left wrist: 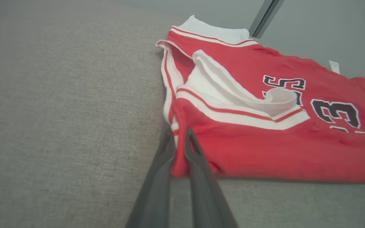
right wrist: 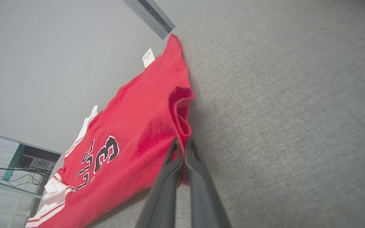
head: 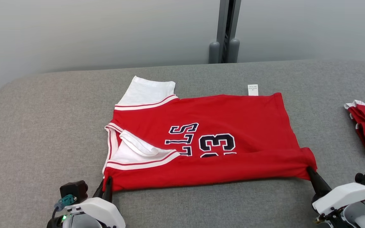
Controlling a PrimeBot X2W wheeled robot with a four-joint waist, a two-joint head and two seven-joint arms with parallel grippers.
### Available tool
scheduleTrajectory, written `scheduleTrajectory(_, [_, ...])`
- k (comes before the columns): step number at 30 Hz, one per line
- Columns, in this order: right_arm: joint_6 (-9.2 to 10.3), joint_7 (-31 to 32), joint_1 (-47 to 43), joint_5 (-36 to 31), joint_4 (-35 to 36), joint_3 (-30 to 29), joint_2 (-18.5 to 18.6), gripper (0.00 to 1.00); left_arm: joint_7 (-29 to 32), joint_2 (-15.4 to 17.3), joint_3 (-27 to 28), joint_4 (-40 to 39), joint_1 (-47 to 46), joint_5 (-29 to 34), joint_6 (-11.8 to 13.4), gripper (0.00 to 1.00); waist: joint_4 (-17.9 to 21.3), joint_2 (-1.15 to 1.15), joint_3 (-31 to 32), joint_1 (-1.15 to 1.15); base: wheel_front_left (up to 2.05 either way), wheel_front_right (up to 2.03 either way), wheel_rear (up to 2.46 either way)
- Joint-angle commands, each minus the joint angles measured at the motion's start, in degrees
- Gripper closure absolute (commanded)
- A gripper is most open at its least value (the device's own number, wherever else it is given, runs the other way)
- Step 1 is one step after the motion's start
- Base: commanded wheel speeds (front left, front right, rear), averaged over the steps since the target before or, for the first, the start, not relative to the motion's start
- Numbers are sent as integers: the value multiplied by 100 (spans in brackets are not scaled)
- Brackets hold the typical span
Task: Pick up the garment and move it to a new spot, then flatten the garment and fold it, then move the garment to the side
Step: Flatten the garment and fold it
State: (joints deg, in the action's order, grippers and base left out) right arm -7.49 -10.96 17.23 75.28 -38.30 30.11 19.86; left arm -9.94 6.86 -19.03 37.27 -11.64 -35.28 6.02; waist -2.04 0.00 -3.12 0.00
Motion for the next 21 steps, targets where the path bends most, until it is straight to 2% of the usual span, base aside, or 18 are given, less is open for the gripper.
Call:
scheduleTrajectory(1, [0,121,-86,90,70,53,129,100,115,107,-49,-119,69,60,-31,100,6,0,60,0,0,0,0])
scheduleTrajectory(14, [0,1063,-524,529,719,373,875,100,985,797,-275,-1495,882,157,114,100,28,0,289,0,0,0,0])
scheduleTrajectory(21, [1,1299,-934,711,1097,354,1234,100,1405,1162,-346,-2464,1545,174,313,100,-2,0,370,0,0,0,0])
